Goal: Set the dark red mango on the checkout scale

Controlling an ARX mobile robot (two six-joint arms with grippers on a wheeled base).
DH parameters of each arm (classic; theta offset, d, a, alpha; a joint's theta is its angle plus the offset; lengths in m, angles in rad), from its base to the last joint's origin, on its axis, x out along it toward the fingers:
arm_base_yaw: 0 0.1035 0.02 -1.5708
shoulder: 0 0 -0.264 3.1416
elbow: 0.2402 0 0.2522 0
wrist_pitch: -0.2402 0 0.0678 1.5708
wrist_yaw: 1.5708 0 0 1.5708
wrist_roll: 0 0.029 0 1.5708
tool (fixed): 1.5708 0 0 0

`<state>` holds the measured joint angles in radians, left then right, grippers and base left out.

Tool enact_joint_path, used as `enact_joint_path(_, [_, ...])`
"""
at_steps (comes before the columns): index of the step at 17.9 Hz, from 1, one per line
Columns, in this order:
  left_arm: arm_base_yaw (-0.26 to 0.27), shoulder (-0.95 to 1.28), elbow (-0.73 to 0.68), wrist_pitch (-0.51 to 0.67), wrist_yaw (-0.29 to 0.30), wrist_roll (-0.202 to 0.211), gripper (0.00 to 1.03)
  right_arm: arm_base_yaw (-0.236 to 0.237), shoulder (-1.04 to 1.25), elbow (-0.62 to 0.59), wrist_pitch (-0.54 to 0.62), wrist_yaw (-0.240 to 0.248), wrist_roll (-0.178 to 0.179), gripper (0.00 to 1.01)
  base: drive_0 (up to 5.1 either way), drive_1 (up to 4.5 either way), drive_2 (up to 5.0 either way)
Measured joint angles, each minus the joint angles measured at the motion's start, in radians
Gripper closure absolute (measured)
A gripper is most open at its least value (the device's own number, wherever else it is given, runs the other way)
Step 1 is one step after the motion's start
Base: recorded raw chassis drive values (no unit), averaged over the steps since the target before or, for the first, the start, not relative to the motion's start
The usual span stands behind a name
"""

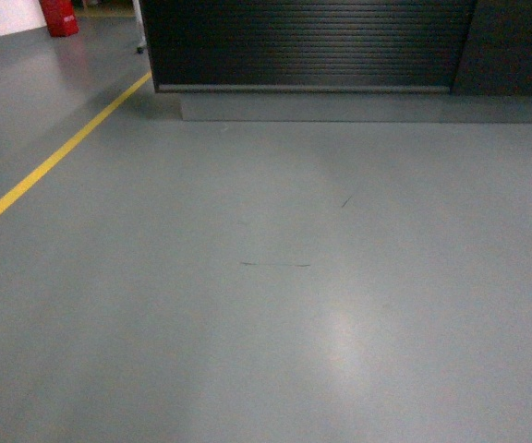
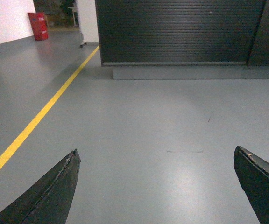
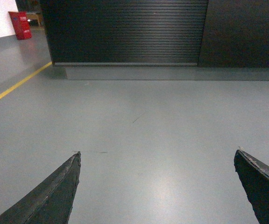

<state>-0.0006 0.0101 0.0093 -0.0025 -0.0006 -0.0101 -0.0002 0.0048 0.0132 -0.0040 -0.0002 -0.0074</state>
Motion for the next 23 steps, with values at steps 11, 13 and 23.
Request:
enact_joint_path(11, [0.000,0.000,0.000,0.000,0.000,0.000,0.05,0.000,0.000,0.000,0.000,0.000,0.000,0.03,0.0,0.00,0.0])
enact_joint_path(13, [0.000,0.000,0.000,0.000,0.000,0.000,0.05,0.000,0.000,0.000,0.000,0.000,0.000,0.03,0.0,0.00,0.0])
enact_joint_path(23, [0.000,0.000,0.000,0.002,0.000,0.000,0.05,0.000,0.000,0.000,0.000,0.000,0.000,0.03,0.0,0.00,0.0])
